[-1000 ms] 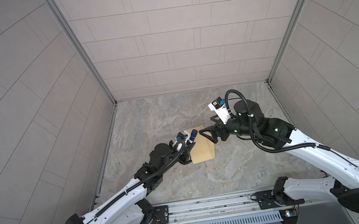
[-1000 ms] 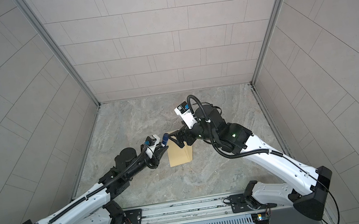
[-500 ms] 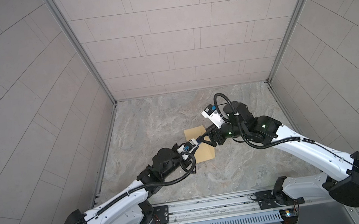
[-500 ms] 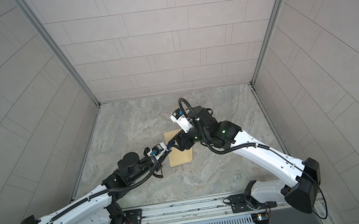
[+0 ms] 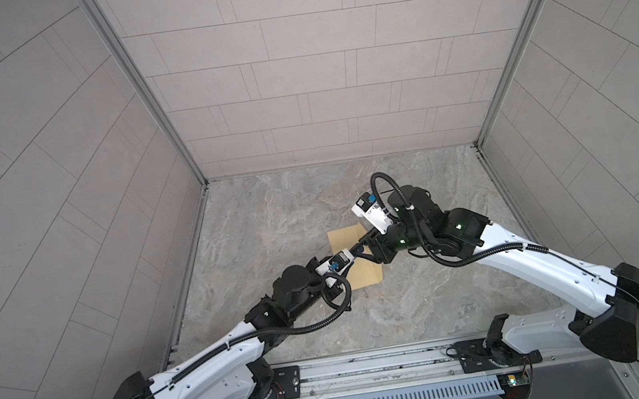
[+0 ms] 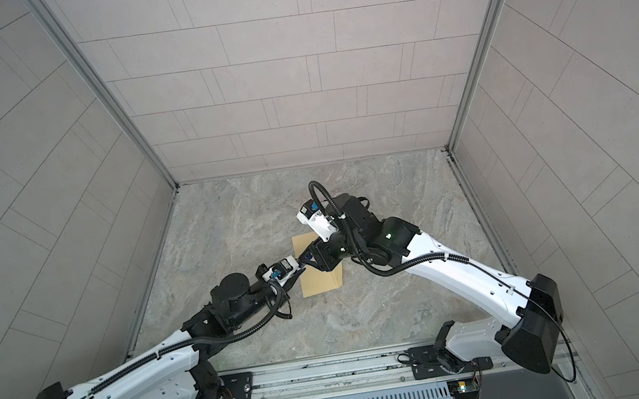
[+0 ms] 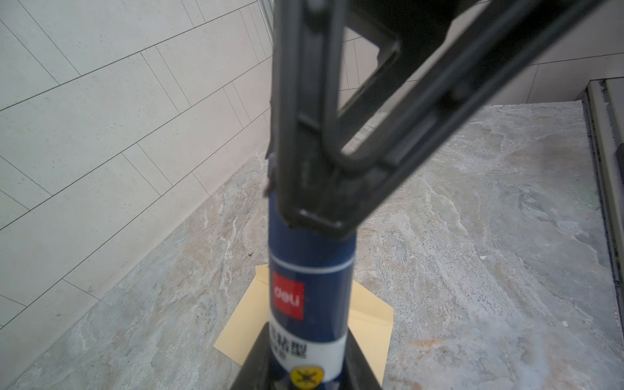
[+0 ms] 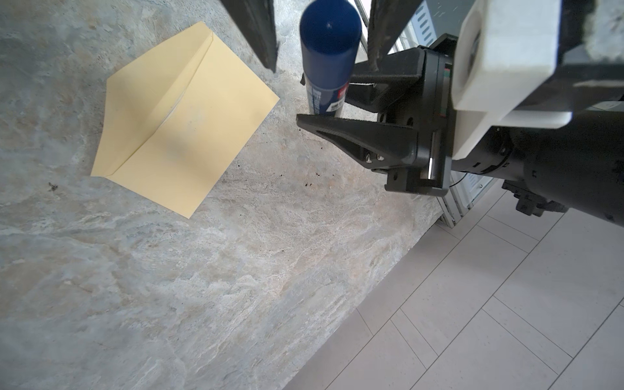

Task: Place the letter into the envelope and seal it
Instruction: 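Grasp the glue stick with the left gripper while the right gripper holds it, then grip the glue stick cap with the right gripper while the left holds the stick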

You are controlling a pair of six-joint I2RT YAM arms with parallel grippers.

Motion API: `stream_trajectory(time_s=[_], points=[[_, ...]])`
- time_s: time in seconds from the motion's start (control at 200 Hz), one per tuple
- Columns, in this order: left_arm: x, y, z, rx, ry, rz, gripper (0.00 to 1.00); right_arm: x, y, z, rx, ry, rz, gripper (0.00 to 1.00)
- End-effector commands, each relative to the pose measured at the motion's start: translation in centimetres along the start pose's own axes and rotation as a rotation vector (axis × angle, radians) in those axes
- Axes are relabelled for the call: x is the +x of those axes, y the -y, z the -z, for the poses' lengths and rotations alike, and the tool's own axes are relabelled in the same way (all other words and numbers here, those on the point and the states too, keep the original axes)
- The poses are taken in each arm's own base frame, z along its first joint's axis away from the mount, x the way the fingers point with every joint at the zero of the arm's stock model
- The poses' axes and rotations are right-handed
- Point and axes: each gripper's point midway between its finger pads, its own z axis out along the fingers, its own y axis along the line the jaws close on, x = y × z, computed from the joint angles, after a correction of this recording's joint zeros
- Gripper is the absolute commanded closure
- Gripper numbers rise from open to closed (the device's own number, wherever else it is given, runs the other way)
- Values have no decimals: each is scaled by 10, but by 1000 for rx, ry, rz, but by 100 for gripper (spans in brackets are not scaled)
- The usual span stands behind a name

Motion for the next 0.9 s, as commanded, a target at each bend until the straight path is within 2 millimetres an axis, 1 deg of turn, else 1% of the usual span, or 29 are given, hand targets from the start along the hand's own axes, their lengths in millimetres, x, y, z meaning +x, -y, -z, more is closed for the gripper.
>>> stream_trajectory(time_s=[0.0, 0.13, 0.21, 0.275, 0.325, 0.385, 0.495, 0.57, 0.896], points=[[-12, -3, 2, -9, 34, -2, 100, 3, 3, -3, 21, -10, 16, 66], [-12, -1, 2, -4, 34, 2, 100, 2, 4, -4, 29, -8, 20, 77], [-12, -1, 1, -4, 33, 8, 99, 2, 5, -4, 34, -7, 22, 86], [-13, -3, 1, -9, 35, 20, 89, 3, 6, -5, 39, -8, 26, 91], [-15, -2, 1, -5, 41, 29, 81, 3, 6, -4, 44, -10, 30, 93], [-19, -1, 2, 6, 57, 41, 67, 4, 8, -4, 53, -11, 33, 96], [-26, 1, 3, 19, 88, 56, 54, 5, 8, -2, 54, -14, 41, 99], [-30, 1, 4, 24, 101, 60, 49, 5, 7, -2, 49, -13, 44, 99], [-33, 3, 1, 39, 112, 61, 47, 7, -1, -5, 29, -23, 54, 100]])
